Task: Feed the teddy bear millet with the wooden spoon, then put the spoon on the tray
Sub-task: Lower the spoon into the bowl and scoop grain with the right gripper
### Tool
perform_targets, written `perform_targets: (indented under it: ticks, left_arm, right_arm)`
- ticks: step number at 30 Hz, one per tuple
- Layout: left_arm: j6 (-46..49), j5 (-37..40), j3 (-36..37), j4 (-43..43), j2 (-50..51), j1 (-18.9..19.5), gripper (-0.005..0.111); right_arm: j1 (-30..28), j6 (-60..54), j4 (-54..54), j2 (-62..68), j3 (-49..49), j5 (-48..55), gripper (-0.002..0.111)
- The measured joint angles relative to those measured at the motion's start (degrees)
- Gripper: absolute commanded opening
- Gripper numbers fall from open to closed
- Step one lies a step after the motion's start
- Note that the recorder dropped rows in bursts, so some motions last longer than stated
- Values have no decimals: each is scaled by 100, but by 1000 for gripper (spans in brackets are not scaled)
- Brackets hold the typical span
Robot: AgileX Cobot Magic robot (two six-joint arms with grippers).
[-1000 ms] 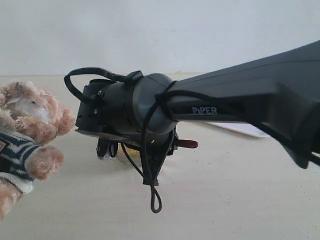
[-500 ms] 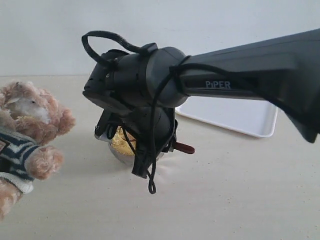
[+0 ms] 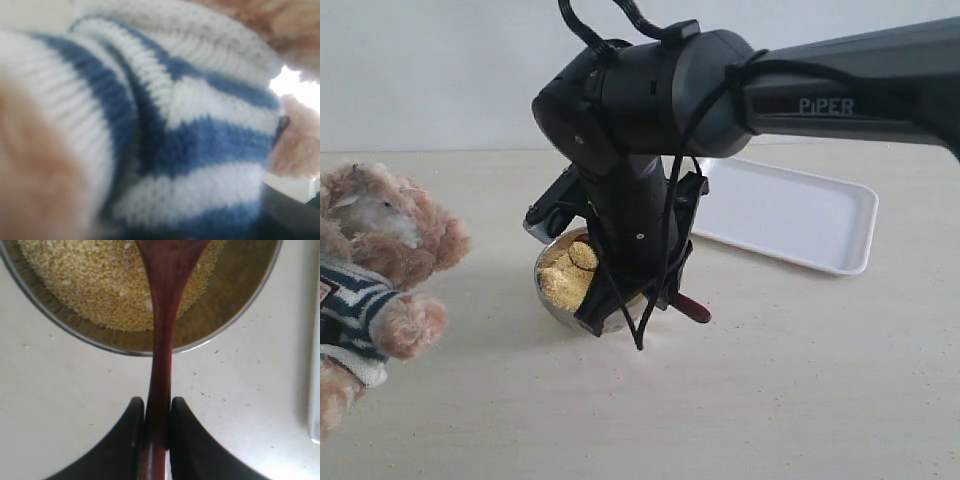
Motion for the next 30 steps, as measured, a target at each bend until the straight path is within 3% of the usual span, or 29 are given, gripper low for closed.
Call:
perform_targets:
  ticks: [23,30]
  left_arm:
    - [0,0,0,-12,0,0,7]
    - [0,0,0,-12,0,0,7]
  right_arm:
    - [-178,237,707,-594,502,23,3]
    - [-264,141,1456,-594,505,23,3]
